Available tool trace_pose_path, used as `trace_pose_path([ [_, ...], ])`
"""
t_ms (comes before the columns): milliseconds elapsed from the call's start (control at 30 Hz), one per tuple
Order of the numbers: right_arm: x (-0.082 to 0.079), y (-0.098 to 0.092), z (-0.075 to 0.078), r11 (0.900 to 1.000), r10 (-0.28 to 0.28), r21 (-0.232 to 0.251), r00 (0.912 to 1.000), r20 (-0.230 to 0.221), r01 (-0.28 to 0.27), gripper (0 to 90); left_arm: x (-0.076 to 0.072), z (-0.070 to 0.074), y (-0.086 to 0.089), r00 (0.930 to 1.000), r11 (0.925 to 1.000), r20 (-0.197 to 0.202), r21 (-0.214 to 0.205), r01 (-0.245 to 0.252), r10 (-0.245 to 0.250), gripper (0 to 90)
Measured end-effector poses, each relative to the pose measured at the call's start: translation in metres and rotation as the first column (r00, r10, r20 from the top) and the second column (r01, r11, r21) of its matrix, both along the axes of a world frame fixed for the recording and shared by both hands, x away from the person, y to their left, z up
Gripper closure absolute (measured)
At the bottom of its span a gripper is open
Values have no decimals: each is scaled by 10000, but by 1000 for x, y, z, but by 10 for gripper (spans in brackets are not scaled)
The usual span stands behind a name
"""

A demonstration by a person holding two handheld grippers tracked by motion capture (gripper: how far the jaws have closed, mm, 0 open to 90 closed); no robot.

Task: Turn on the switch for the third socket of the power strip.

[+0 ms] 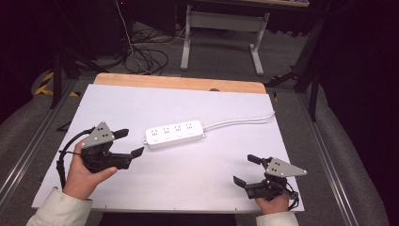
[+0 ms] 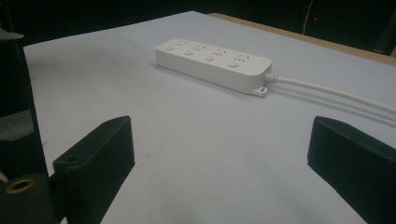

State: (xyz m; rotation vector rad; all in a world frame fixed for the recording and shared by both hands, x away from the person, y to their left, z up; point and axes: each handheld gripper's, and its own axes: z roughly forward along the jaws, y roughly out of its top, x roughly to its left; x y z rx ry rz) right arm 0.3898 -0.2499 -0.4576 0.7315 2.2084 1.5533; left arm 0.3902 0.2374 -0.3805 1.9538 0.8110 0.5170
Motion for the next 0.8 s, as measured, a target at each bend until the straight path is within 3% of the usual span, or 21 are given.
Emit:
trace_pose_path([
  [200, 0, 1, 0, 10000, 9, -33, 10000, 27, -9, 76, -10, -13, 14, 9994, 9999, 318, -59, -136, 138, 199],
  [567, -1, 1, 0, 10000, 21, -72, 10000, 27, -21, 76, -22, -41, 45, 9992, 9943, 251, -1022, -299, 326, 194],
  [800, -1, 1, 0, 10000, 25, -87, 10000, 23, -25, 75, -27, -59, 58, 9982, 9980, 439, -501, -386, 408, 191],
])
